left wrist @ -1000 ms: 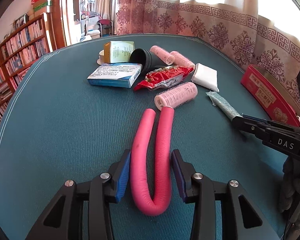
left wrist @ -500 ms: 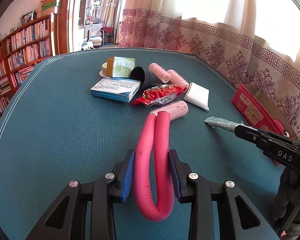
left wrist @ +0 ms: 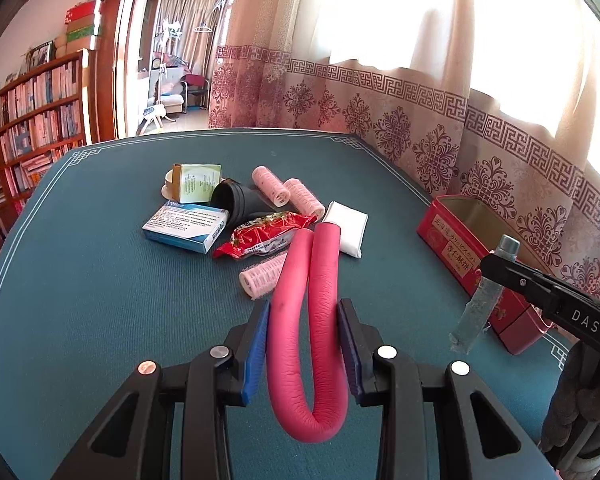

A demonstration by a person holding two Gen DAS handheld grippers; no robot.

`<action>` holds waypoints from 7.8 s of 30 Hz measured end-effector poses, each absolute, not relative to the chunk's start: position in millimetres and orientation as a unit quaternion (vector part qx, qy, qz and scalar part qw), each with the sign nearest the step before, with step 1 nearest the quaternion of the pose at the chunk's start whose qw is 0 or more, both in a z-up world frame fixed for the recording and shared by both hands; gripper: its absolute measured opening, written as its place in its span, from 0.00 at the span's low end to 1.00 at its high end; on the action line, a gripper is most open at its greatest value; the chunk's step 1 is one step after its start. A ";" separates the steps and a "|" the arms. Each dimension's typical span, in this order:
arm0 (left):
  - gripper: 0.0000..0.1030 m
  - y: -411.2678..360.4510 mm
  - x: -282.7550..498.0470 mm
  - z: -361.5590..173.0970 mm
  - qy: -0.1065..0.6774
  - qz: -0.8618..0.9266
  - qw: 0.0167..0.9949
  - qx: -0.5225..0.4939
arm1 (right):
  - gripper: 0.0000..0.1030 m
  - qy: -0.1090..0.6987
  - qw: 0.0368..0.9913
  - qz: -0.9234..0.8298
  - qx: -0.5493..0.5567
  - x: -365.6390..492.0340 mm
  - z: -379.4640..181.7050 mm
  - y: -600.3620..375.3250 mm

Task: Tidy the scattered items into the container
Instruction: 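Carry the tube and foam curler into the red tin and release them, then withdraw both tools from the tin back toward the pile, then grasp the pink hair roller with the right tool while the left tool grasps the blue-white medicine box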

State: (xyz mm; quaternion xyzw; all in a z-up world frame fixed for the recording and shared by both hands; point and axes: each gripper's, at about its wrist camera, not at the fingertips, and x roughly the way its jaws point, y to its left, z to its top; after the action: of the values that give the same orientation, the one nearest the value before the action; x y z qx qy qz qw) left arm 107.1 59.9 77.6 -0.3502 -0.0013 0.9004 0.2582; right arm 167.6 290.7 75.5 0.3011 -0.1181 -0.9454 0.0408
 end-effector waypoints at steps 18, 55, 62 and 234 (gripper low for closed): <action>0.34 145.8 114.5 139.6 0.007 0.892 0.348 -0.288 | 0.19 -0.150 -0.098 -0.962 0.208 231.2 137.5 404.3; 0.46 310.4 112.4 113.6 0.014 0.819 0.457 -0.347 | 0.48 -0.212 -0.162 -0.936 0.229 240.6 93.7 492.7; 0.46 292.5 102.8 108.5 0.003 0.833 0.427 -0.351 | 0.52 -0.213 -0.159 -0.934 0.238 235.8 87.9 493.1; 0.54 21.6 6.6 27.4 0.061 0.881 0.259 -0.390 | 0.72 -0.078 0.124 -0.905 0.399 68.8 6.5 232.3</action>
State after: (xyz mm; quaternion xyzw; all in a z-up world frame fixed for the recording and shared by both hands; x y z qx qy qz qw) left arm 6.6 21.6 27.4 -0.3905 0.0609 0.8813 0.2592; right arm 68.8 232.3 6.5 0.3987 -0.0776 -0.9054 0.1240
